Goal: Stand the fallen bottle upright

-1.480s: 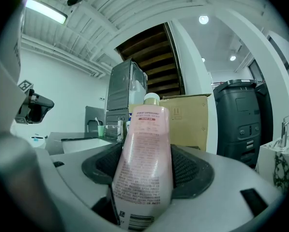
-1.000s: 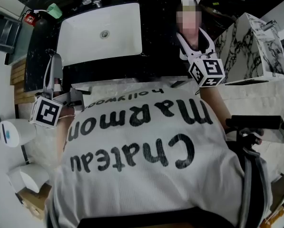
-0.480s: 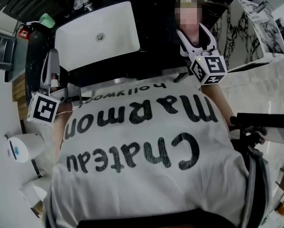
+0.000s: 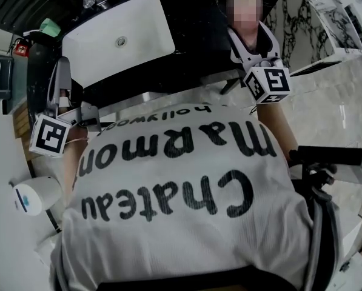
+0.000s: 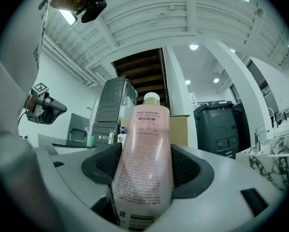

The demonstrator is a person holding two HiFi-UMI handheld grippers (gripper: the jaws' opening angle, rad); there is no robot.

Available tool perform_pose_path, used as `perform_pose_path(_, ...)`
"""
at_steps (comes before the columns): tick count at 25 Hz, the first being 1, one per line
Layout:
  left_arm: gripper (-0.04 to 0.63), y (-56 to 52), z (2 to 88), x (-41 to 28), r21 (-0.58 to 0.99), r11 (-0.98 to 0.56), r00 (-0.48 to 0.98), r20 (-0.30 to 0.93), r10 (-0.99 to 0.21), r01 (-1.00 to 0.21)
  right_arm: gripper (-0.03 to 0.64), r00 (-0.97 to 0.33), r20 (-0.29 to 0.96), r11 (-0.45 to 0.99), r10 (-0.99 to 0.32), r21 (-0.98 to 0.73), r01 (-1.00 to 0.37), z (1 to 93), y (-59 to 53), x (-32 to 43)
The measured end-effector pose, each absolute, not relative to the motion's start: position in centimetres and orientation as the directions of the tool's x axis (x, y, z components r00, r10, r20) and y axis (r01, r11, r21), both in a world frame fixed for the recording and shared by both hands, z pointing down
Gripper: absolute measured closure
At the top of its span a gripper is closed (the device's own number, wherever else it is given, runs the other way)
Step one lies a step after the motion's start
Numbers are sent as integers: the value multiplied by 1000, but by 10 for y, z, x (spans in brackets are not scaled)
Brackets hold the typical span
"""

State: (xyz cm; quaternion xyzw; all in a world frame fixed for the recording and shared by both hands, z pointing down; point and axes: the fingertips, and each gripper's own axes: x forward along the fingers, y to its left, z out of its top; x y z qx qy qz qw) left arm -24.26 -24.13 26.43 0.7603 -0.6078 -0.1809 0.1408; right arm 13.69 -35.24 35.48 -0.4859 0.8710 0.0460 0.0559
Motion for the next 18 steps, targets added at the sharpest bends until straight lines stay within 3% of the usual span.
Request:
perform_pose_path(7,581,-230,272,-240,445,-209,187,-94,-978,-871,305,-524,-166,524,-835,45,-850,353,-348,135)
perform_pose_path(18,581,-178,271,-222,453,-68,53,-45,-998,-889,305,-570,-179,574,-802,34,-818,356,-339,141)
